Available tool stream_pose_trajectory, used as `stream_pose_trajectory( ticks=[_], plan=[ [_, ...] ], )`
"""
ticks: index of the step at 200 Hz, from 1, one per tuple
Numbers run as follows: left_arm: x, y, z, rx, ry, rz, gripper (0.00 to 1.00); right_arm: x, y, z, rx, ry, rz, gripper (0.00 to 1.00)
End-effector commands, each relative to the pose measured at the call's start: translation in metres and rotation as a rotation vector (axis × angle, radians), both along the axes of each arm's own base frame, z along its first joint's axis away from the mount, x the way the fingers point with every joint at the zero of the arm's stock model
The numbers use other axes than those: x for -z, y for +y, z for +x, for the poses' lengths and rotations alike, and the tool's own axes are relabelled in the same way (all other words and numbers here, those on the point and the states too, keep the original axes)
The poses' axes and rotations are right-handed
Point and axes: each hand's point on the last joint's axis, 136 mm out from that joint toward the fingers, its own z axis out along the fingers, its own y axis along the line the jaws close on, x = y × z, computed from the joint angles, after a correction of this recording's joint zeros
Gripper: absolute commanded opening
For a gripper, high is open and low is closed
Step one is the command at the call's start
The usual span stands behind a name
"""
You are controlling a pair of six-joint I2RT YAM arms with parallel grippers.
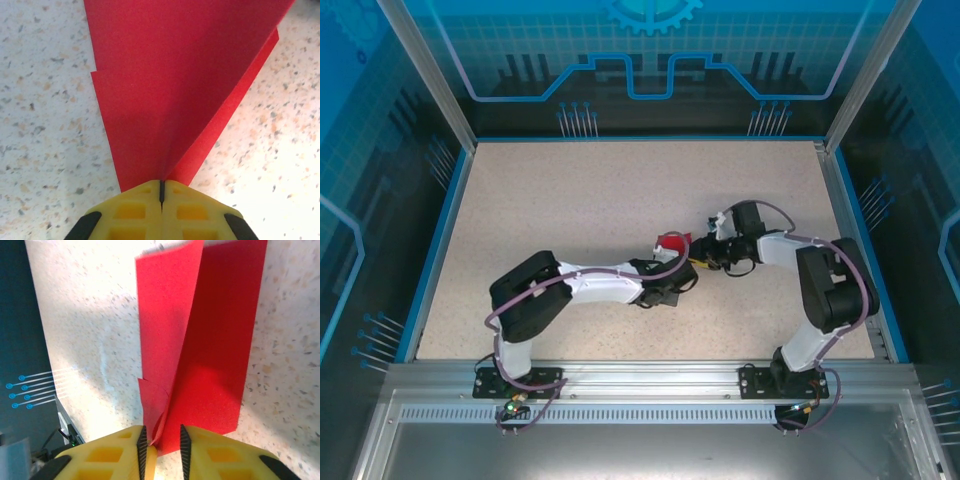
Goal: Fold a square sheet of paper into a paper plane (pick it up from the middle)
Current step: Fourth fold the wing at the center of the table.
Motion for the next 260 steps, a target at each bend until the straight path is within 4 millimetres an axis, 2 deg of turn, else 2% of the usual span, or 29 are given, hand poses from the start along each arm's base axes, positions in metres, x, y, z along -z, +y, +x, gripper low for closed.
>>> stream_pose_trajectory(
  ticks=[1, 24, 54, 104, 142, 169, 207, 218, 223, 235, 260],
  plan=[
    [-0.012, -0.005, -0.005, 0.051, 0.025, -0.149, 0.00, -0.021, -0.007, -0.005, -0.003, -0.029, 0.018, 0.32],
    [-0.017, -0.005, -0.008, 0.070, 0.060, -0.303, 0.00, -0.035, -0.011, -0.010, -0.006, -0.067, 0.019, 0.36],
    [-0.021, 0.000, -0.009, 0.073, 0.103, -0.455, 0.00, -0.046, -0.008, -0.017, -0.030, -0.095, 0.035, 0.36],
    [-0.014, 0.008, -0.009, 0.054, 0.177, -0.603, 0.00, -0.044, 0.031, -0.031, -0.130, -0.095, 0.030, 0.31],
    [-0.015, 0.009, -0.007, 0.045, 0.184, -0.631, 0.00, -0.029, 0.055, -0.032, -0.161, -0.058, -0.004, 0.32],
    [-0.017, 0.007, -0.006, 0.063, 0.184, -0.624, 0.00, -0.012, 0.056, -0.029, -0.125, -0.005, -0.027, 0.39],
    [-0.015, 0.009, -0.005, 0.073, 0.187, -0.588, 0.02, -0.007, 0.057, -0.023, -0.116, 0.020, -0.059, 0.47],
    [-0.015, 0.009, -0.005, 0.075, 0.189, -0.581, 0.05, 0.001, 0.055, -0.026, -0.117, 0.043, -0.076, 0.47],
    [-0.015, 0.009, -0.005, 0.078, 0.188, -0.576, 0.07, -0.005, 0.058, -0.019, -0.117, 0.027, -0.070, 0.47],
    [-0.015, 0.009, -0.005, 0.084, 0.189, -0.564, 0.12, -0.002, 0.061, -0.017, -0.122, 0.040, -0.068, 0.46],
    [-0.019, 0.007, -0.004, 0.101, 0.164, -0.517, 0.23, 0.004, 0.062, -0.014, -0.123, 0.063, -0.078, 0.37]
  ],
)
